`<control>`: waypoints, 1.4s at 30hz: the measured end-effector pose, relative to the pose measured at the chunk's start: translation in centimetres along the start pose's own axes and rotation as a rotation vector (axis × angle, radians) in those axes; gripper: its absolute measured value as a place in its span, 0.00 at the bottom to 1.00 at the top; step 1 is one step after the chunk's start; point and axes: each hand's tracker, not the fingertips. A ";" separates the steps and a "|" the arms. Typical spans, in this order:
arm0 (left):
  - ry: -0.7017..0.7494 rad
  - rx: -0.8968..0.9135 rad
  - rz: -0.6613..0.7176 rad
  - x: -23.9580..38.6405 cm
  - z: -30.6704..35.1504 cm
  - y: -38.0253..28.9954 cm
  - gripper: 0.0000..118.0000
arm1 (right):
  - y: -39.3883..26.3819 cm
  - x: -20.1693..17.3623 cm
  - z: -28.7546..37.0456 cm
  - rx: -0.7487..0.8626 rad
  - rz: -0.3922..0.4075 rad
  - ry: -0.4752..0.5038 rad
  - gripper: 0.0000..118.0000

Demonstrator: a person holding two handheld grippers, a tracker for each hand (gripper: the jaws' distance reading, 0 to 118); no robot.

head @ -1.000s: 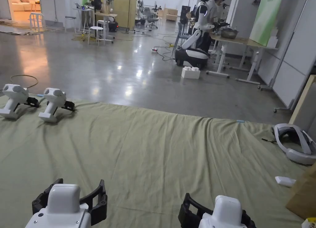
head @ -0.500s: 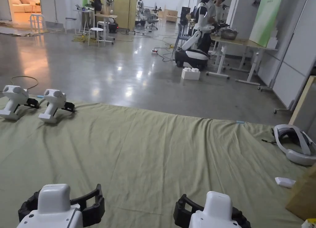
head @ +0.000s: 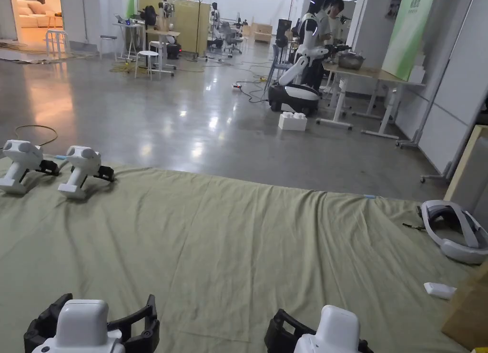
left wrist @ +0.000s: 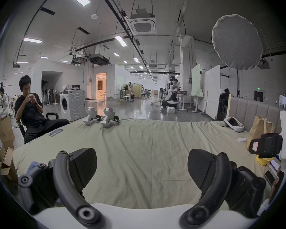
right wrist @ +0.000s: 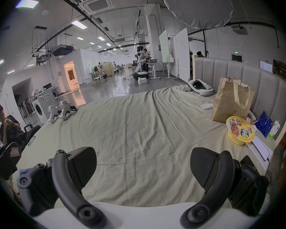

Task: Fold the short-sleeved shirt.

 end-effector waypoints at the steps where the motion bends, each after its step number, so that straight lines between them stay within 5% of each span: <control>1: 0.010 -0.007 0.010 -0.1 -0.1 0.0 0.98 | 0.0 0.0 -0.1 0.002 0.006 0.019 0.98; 7: -0.032 -0.056 0.123 -1.4 -0.1 -0.4 0.98 | 0.4 -0.6 -0.4 0.032 0.064 -0.006 0.98; 14: -0.024 -0.072 0.019 -0.5 -0.2 -0.1 0.98 | 0.3 -0.7 -0.8 0.032 0.089 -0.004 0.98; 20: -0.054 -0.088 -0.021 0.0 -0.7 0.1 0.98 | 0.9 0.6 -1.5 -0.007 -0.002 0.050 0.98; 27: -0.078 -0.086 -0.023 0.0 -2.3 1.0 0.98 | 1.4 1.7 -2.6 -0.035 0.008 0.052 0.98; 32: -0.092 -0.068 -0.070 0.5 -3.3 2.0 0.98 | 1.4 2.7 -3.0 -0.040 -0.034 0.146 0.98; 42: -0.078 -0.024 -0.101 0.7 -3.8 2.4 0.98 | -0.6 1.5 -1.9 0.335 0.131 0.032 0.98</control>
